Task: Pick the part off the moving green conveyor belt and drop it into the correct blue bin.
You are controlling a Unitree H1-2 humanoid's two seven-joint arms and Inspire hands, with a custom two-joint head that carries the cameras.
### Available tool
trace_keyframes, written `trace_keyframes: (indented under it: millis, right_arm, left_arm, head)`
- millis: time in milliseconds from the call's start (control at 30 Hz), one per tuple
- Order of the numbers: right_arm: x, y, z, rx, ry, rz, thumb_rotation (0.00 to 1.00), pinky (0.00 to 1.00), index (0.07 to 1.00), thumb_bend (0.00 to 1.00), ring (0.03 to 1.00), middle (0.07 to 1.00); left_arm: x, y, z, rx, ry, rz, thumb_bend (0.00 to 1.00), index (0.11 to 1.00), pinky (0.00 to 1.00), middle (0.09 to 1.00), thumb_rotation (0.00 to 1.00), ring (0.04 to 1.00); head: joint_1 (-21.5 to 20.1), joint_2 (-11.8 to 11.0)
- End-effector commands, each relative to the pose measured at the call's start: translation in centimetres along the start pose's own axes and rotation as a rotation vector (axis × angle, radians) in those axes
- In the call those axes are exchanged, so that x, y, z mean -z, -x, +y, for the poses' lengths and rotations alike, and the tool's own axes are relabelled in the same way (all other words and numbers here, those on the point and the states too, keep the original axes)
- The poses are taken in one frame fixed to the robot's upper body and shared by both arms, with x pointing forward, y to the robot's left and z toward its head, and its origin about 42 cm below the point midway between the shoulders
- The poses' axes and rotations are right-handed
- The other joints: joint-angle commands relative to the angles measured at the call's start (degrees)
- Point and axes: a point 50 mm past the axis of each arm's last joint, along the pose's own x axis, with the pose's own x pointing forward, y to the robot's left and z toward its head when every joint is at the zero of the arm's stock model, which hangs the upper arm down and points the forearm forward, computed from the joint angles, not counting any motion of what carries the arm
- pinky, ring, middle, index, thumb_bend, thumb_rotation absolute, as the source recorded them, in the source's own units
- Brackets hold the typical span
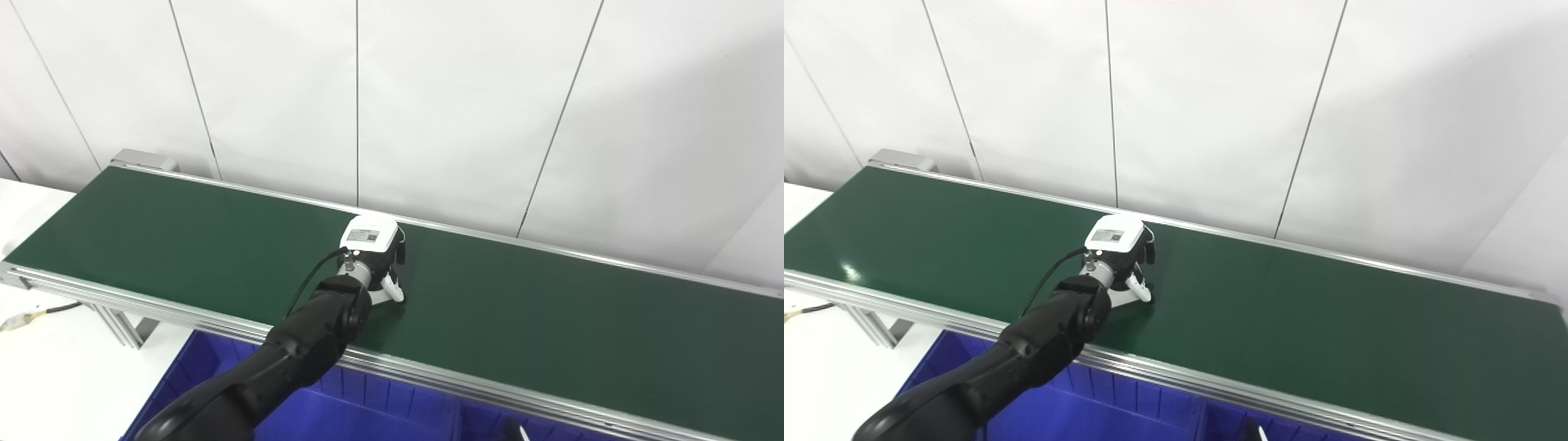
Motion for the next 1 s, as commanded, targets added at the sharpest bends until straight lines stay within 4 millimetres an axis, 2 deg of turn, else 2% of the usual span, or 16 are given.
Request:
trace_keyframes:
  millis: [0, 133, 167, 200, 233, 267, 300, 333, 367, 400, 433, 500, 633, 733, 967]
  right_arm:
    - [-1.4, -0.3, -0.2, 0.006, -0.02, -0.086, 1.0, 0.93, 0.976, 1.0, 0.937, 0.956]
    - [-1.8, -0.4, -0.7, 0.003, -0.024, -0.101, 1.0, 0.94, 0.989, 1.0, 0.95, 0.965]
    - [-1.9, -0.4, -0.8, 0.002, -0.026, -0.106, 1.0, 0.95, 0.994, 1.0, 0.956, 0.97]
    - [-2.1, -0.4, -0.9, 0.003, -0.026, -0.11, 1.0, 0.96, 0.997, 1.0, 0.96, 0.972]
    - [-2.2, -0.3, -1.0, 0.004, -0.025, -0.117, 1.0, 0.96, 0.999, 0.99, 0.96, 0.971]
    - [-2.3, -0.3, -1.0, 0.004, -0.024, -0.121, 1.0, 0.96, 0.999, 0.98, 0.96, 0.971]
    - [-2.5, -0.3, -1.3, 0.006, -0.02, -0.128, 1.0, 0.96, 1.0, 0.98, 0.96, 0.97]
    - [-2.6, -0.3, -1.5, 0.004, -0.021, -0.132, 1.0, 0.95, 0.998, 0.97, 0.952, 0.966]
    - [-2.8, -0.3, -1.7, 0.001, -0.024, -0.139, 1.0, 0.94, 0.994, 0.96, 0.949, 0.964]
    - [-3.0, -0.3, -1.9, 0.0, -0.028, -0.143, 1.0, 0.94, 0.991, 0.95, 0.948, 0.964]
    - [-3.1, -0.3, -2.1, -0.002, -0.034, -0.149, 1.0, 0.94, 0.985, 0.95, 0.944, 0.96]
    - [-3.4, -0.3, -2.6, -0.004, -0.041, -0.159, 1.0, 0.93, 0.98, 0.96, 0.939, 0.956]
    - [-3.8, -0.4, -3.2, -0.006, -0.051, -0.173, 0.99, 0.91, 0.969, 0.97, 0.924, 0.945]
    - [-4.1, -0.4, -3.4, -0.006, -0.055, -0.186, 0.98, 0.91, 0.961, 0.98, 0.918, 0.939]
    - [-4.8, -0.3, -4.3, -0.001, -0.044, -0.212, 0.98, 0.9, 0.962, 0.98, 0.911, 0.935]
  left_arm:
    - [-1.7, -0.7, 4.1, -0.089, 0.035, -0.032, 0.5, 0.498, 0.26, 0.477, 0.0, 0.412]
    - [-3.2, 0.5, 7.1, -0.131, 0.079, -0.08, 0.5, 0.521, 0.28, 0.458, 0.0, 0.385]
    - [-3.5, 0.8, 7.8, -0.139, 0.084, -0.089, 0.5, 0.524, 0.27, 0.45, 0.0, 0.379]
    - [-3.8, 1.1, 8.3, -0.145, 0.087, -0.097, 0.5, 0.529, 0.26, 0.444, 0.0, 0.373]
    - [-4.0, 1.4, 8.9, -0.152, 0.093, -0.103, 0.5, 0.534, 0.26, 0.441, 0.0, 0.37]
    - [-4.2, 1.6, 9.3, -0.155, 0.096, -0.107, 0.5, 0.534, 0.26, 0.441, 0.0, 0.369]
    - [-4.4, 2.1, 10.0, -0.163, 0.096, -0.115, 0.5, 0.535, 0.26, 0.44, 0.0, 0.368]
    - [-4.6, 2.6, 10.6, -0.169, 0.096, -0.121, 0.5, 0.513, 0.25, 0.47, 0.0, 0.39]
    - [-4.8, 3.0, 11.2, -0.172, 0.097, -0.125, 0.5, 0.53, 0.25, 0.453, 0.0, 0.372]
    - [-4.9, 3.3, 11.5, -0.172, 0.098, -0.127, 0.5, 0.535, 0.25, 0.447, 0.0, 0.364]
    - [-4.9, 3.8, 11.9, -0.171, 0.103, -0.13, 0.5, 0.538, 0.24, 0.443, 0.0, 0.359]
    - [-4.8, 4.8, 12.3, -0.168, 0.109, -0.136, 0.5, 0.538, 0.24, 0.441, 0.0, 0.357]
    - [-4.4, 6.5, 12.6, -0.162, 0.112, -0.146, 0.5, 0.492, 0.23, 0.498, 0.0, 0.403]
    - [-4.2, 7.8, 12.6, -0.157, 0.114, -0.15, 0.5, 0.54, 0.25, 0.458, 0.0, 0.36]
    - [-3.5, 11.5, 11.3, -0.132, 0.117, -0.183, 0.5, 0.534, 0.27, 0.462, 0.0, 0.365]
  head:
    - [0.7, 1.1]
    - [2.4, 3.9]
    - [3.3, 5.7]
    - [3.3, 5.7]
    - [4.0, 7.4]
    - [4.0, 7.4]
    - [4.7, 9.4]
    - [4.7, 9.4]
    - [5.3, 11.0]
    - [5.3, 11.0]
    - [5.5, 12.1]
    - [5.8, 12.9]
    - [6.7, 14.0]
    - [7.5, 14.7]
    - [11.9, 16.8]
